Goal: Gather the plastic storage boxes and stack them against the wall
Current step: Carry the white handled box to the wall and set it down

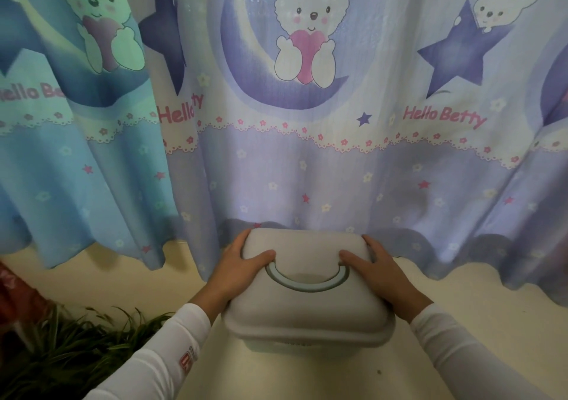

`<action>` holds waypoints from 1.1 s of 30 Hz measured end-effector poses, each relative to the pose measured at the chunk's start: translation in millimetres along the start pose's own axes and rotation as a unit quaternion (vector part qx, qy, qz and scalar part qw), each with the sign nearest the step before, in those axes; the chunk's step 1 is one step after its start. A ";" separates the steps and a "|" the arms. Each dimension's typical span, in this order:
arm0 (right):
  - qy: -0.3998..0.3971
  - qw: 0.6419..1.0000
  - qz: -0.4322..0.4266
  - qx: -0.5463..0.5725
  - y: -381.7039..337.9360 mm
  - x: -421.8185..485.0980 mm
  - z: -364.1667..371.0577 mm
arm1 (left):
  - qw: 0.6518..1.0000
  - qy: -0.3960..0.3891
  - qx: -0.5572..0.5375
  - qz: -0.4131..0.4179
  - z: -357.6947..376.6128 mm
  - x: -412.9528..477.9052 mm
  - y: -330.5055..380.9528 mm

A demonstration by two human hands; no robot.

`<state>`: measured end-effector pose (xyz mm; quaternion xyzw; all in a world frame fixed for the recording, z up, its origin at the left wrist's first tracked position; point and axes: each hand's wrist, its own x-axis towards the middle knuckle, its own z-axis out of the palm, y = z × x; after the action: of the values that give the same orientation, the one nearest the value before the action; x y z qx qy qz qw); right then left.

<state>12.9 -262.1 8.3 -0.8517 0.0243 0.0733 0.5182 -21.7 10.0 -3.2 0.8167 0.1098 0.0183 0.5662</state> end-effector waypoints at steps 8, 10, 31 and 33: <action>0.002 1.000 -0.004 -0.010 -17.4 -10.0 16.5 | 1.000 0.003 0.004 0.004 -24.7 -9.7 -1.4; 0.003 1.000 -0.004 -0.015 -21.5 -13.4 21.7 | 1.000 0.011 0.007 -0.004 -31.6 -11.5 -4.3; -0.100 0.992 -0.069 -0.036 -66.8 -25.0 82.5 | 0.989 0.142 -0.005 -0.024 -104.9 -71.7 -27.1; -0.125 0.989 -0.077 -0.030 -71.8 -27.2 88.5 | 0.986 0.161 -0.012 -0.037 -110.8 -86.0 -30.3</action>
<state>-14.4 -151.4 35.5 -0.8503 -0.1090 0.1398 0.4955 -127.5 104.9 16.4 0.7918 0.2294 0.1295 0.5511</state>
